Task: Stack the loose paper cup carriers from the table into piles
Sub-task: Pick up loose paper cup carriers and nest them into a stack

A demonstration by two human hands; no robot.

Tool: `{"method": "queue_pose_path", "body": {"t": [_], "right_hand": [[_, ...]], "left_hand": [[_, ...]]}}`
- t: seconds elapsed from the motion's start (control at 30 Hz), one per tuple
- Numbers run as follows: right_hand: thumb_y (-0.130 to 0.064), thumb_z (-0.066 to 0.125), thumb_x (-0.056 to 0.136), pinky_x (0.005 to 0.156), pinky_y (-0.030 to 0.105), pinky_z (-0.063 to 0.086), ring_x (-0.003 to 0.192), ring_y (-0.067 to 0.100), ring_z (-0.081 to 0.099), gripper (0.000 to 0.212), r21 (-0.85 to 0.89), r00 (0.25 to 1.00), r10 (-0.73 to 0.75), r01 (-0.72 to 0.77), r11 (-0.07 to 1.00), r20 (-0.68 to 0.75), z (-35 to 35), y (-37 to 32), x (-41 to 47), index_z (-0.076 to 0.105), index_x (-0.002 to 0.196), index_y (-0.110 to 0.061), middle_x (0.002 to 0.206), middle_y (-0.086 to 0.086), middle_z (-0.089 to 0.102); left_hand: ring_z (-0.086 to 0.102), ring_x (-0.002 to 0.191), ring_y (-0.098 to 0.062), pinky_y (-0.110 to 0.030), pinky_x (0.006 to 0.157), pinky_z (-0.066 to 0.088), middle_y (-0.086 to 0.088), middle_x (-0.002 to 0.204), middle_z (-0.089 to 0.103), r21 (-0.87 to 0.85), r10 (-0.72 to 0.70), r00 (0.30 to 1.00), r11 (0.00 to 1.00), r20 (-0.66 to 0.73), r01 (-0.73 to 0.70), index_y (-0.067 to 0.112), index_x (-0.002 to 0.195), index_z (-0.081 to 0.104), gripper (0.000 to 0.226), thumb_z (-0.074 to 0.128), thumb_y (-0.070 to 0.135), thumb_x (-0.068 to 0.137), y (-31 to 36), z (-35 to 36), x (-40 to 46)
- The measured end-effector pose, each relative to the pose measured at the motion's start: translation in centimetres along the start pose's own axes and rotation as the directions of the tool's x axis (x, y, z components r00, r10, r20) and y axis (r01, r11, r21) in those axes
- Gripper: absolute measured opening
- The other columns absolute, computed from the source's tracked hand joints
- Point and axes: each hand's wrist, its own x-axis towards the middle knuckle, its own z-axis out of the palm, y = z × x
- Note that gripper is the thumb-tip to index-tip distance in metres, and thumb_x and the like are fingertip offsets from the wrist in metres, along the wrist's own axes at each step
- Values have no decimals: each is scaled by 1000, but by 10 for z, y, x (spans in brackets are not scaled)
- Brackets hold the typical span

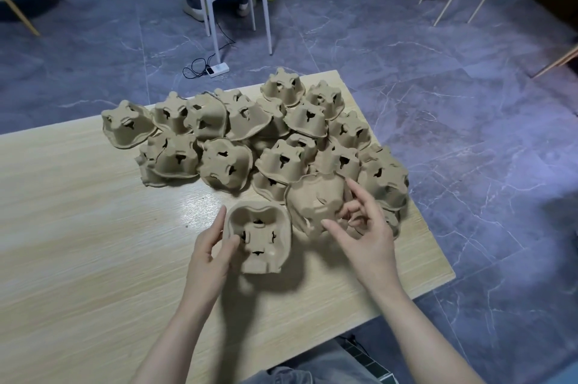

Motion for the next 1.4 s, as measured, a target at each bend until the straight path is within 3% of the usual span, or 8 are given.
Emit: {"method": "queue_pose_path", "body": {"t": [0.17,0.33,0.5,0.67,0.87,1.0,1.17,1.4], "right_hand": [[-6,77,80,97,28,42,95,13,56,64,-9,986,-164,164,986,-23,14,-23,3,53,130,-39,80,-8,63],[-8,75,81,90,26,46,94,8,56,62,-169,939,-307,332,928,158,29,-31,1,54,135,-30,88,-11,57],[-23,73,85,90,34,48,86,4,50,88,-283,886,-363,441,852,288,36,-35,-5,19,154,-32,81,-13,52],[-34,68,87,77,27,42,76,9,50,75,-380,928,-233,335,862,290,39,-36,-9,26,150,-41,70,-15,47],[-25,71,84,70,36,48,75,10,55,19,-366,946,-258,315,876,197,31,-44,-13,59,97,-33,74,-10,57],[-13,72,82,77,21,43,89,9,55,19,-271,928,-304,356,894,217,17,-43,-14,62,91,-26,89,-15,57],[-17,61,77,71,13,39,85,5,55,11,-64,904,-225,265,962,363,7,-32,-16,61,85,-26,89,-13,58],[-24,57,72,68,11,39,77,4,55,16,30,877,-125,126,992,465,6,-14,-12,65,84,-16,87,-7,63]], "left_hand": [[54,119,0,-40,109,41,14,126,62,-65,44,999,997,29,-42,37,116,69,31,60,17,95,13,-3,-1],[54,119,0,-36,109,41,11,126,62,-99,21,995,995,97,-11,32,114,72,24,59,26,94,23,-4,2],[54,118,4,-23,100,44,10,127,61,-144,14,992,990,124,4,36,116,69,28,56,39,92,31,-1,-1],[56,116,4,-31,104,43,16,121,66,-128,31,985,992,170,-9,47,98,74,24,57,31,96,32,2,-1],[56,119,-5,-37,109,43,6,124,63,-40,81,981,996,178,-75,35,118,68,40,66,6,90,18,6,3],[56,115,2,-28,103,43,9,121,64,3,71,988,997,139,-72,58,102,68,63,59,-2,86,10,1,6],[64,114,-20,-40,100,50,0,114,73,-191,-10,996,981,86,26,23,114,72,32,73,9,85,11,-2,2],[65,91,11,-25,77,54,14,116,68,-265,-163,985,949,50,170,29,123,65,27,53,26,100,13,1,-13]]}}
